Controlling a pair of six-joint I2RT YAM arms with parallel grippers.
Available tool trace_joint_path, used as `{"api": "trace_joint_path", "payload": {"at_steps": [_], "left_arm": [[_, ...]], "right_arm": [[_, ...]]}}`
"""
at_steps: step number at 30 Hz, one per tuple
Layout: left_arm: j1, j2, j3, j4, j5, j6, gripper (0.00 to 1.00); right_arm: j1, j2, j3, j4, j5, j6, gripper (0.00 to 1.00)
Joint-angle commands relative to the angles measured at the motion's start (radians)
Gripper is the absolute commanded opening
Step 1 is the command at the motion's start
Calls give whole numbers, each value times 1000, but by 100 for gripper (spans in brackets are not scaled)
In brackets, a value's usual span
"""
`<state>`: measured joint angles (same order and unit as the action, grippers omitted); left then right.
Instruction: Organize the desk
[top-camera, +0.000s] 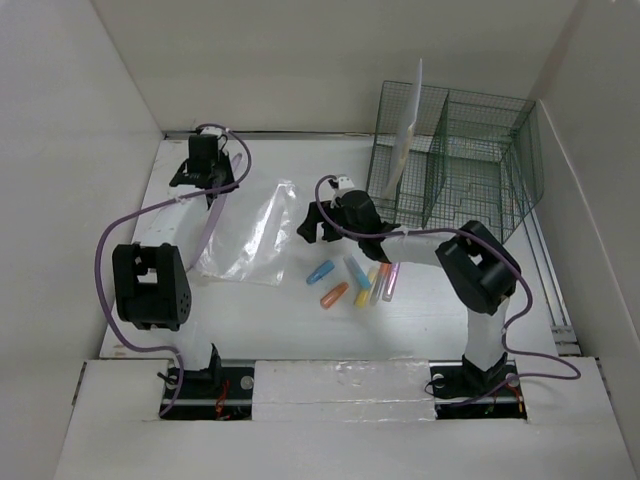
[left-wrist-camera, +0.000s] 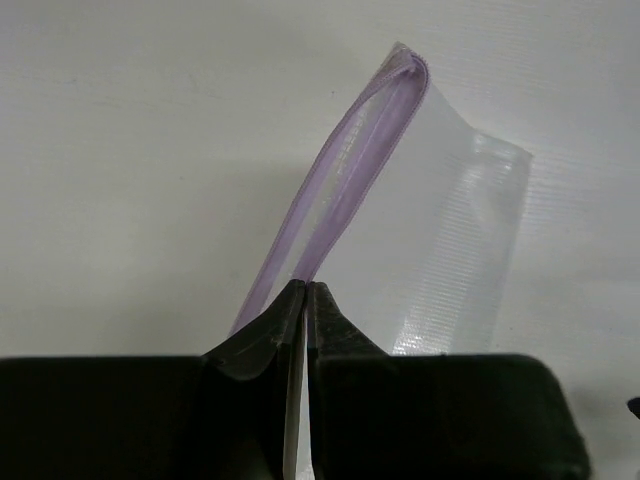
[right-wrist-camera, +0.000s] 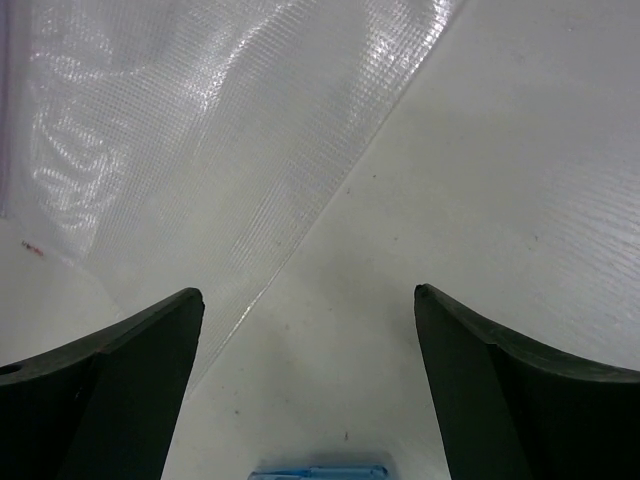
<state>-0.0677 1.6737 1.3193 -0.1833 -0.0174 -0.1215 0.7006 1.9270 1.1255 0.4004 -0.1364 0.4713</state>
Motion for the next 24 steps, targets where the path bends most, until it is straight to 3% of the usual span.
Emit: {"api": "trace_joint_path", "payload": {"at_steps": [1, 4, 5, 11, 20, 24], "left_arm": [[5, -67, -26, 7, 62, -33, 0], [5, -130, -51, 8, 97, -41, 0], [5, -169, -69, 2, 115, -50, 0], [5, -252, -114, -1, 203, -93, 0], [5, -451, -45, -70, 361, -136, 0], [5, -515, 29, -140, 418, -138, 0]], "right_arm": [[-15, 15, 25, 44, 35, 26, 92], [-35, 53, 22, 127, -35, 36, 95], [-44, 90, 28, 234, -117, 52, 96], [-53, 142, 62, 293, -216, 73, 97], [-44, 44, 2, 308, -224, 41, 99], [-55, -23, -91, 446, -265, 35, 100]]}}
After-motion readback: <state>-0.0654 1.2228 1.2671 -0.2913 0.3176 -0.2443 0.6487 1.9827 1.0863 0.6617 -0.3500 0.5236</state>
